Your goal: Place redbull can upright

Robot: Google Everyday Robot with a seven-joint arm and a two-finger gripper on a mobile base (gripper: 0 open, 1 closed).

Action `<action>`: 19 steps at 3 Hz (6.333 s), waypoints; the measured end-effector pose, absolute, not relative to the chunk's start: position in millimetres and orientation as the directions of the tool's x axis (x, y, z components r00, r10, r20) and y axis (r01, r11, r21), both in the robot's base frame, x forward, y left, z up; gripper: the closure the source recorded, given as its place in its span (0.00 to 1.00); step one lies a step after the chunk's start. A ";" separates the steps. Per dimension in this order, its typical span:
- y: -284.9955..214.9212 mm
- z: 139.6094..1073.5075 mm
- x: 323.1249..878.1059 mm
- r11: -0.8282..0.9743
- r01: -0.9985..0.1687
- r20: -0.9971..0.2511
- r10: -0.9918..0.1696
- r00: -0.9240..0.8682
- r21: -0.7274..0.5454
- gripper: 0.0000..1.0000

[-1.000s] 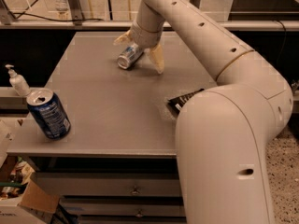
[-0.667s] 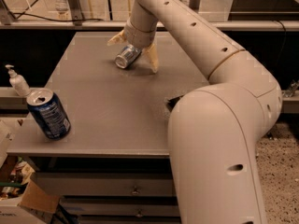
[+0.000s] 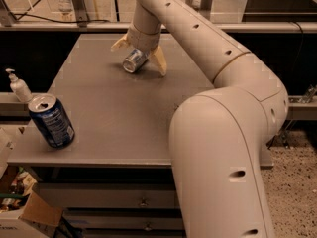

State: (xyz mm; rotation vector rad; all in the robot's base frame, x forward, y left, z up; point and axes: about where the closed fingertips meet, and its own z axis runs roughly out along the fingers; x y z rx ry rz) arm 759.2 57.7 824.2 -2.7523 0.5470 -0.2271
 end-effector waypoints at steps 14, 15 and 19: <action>39.5 940.1 734.5 -0.868 -0.210 0.249 -0.348 0.904 -0.451 1.00; 35.2 940.6 735.9 -0.886 -0.175 0.303 -0.324 0.896 -0.430 1.00; 1.2 962.4 699.1 -0.910 0.272 0.695 -0.025 0.718 -0.314 1.00</action>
Offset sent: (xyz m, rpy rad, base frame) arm 0.0048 0.0092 0.0147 -0.0282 -0.0723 0.0589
